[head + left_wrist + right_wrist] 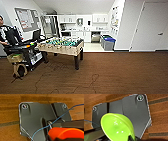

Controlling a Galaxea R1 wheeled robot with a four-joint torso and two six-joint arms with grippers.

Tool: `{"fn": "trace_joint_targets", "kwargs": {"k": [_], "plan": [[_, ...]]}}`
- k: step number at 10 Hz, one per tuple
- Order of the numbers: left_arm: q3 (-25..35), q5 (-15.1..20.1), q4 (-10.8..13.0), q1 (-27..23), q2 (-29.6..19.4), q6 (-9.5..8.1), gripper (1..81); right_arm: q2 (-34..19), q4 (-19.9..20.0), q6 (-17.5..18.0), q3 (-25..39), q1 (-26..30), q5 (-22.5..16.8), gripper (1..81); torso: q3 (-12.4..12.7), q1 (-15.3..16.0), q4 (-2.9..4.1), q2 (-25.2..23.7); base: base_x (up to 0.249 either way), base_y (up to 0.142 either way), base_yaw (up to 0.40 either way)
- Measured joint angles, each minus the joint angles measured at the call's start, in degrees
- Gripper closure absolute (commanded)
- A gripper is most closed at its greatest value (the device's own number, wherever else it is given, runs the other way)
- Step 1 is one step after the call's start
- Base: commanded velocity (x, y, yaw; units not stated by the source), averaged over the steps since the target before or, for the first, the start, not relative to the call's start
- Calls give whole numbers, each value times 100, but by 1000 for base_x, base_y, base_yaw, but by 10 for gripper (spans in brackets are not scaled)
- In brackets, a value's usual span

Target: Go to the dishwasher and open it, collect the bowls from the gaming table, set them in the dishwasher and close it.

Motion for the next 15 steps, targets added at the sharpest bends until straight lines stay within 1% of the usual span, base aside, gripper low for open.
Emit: {"fn": "trace_joint_targets", "kwargs": {"k": [10, 14, 15], "plan": [[0, 0, 2, 78, 66, 9, 811, 5, -11, -2, 4, -49, -11, 811, 0, -2, 0, 0, 116, 0, 0], [-15, 0, 2, 128, 208, 17, 811, -2, -55, -2, 6, -55, -10, 811, 0, -2, 0, 0, 129, 0, 0], [-39, 2, 2, 135, 223, 17, 811, -2, -80, -2, 6, -50, -7, 811, 0, 0, 0, 0, 136, -64, 0]]}}
